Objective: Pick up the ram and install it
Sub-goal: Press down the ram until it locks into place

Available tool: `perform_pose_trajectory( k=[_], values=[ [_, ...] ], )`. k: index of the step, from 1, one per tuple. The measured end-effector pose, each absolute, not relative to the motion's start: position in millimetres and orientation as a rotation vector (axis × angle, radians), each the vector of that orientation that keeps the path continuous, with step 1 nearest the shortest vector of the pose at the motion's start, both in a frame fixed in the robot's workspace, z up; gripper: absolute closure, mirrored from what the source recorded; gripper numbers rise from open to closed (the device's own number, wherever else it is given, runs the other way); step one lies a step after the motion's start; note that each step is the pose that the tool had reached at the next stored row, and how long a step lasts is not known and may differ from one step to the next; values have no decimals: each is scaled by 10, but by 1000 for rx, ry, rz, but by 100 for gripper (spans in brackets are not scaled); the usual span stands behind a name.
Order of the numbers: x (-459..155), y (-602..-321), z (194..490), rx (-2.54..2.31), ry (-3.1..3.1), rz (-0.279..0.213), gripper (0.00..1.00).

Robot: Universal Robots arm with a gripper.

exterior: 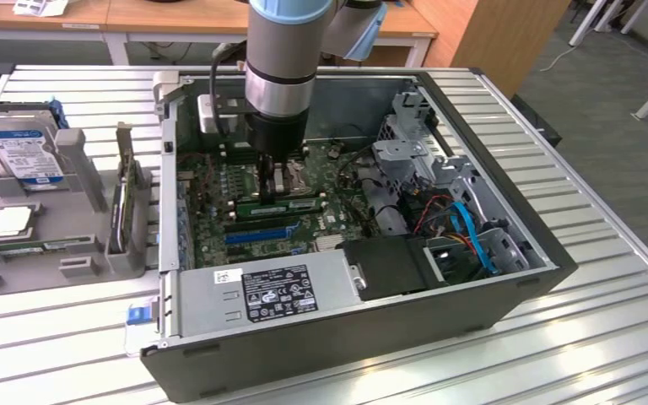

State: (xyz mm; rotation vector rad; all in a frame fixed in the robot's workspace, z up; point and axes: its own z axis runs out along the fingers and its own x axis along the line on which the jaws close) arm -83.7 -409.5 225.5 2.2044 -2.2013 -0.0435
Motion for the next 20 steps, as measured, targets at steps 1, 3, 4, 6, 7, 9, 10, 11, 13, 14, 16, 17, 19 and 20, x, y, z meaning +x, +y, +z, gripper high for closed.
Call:
perform_pose_trajectory(
  k=[1,3,4,6,7,9,10,11,13,14,16,17,19,20],
  values=[
    [-837,-4095,2255,2204,-2201,-44,90],
    [-837,-4096,2250,2204,-2201,-44,90],
    [-837,-4096,2249,2204,-2201,-44,90],
    [-837,-4096,2249,2204,-2201,-43,90],
    [-837,-4095,2248,2204,-2201,-44,90],
    [-837,-4095,2247,2204,-2201,-44,90],
    [-837,-4095,2247,2204,-2201,-43,90],
    [-837,-4095,2247,2204,-2201,-44,90],
    [-837,-4095,2245,2204,-2201,-44,90],
    [-837,-4095,2244,2204,-2201,-44,90],
    [-837,-4095,2241,2204,-2201,-44,90],
    [-837,-4095,2241,2204,-2201,-44,90],
    [-837,-4095,2241,2204,-2201,-44,90],
    [-837,-4095,2241,2204,-2201,-44,90]
  ],
)
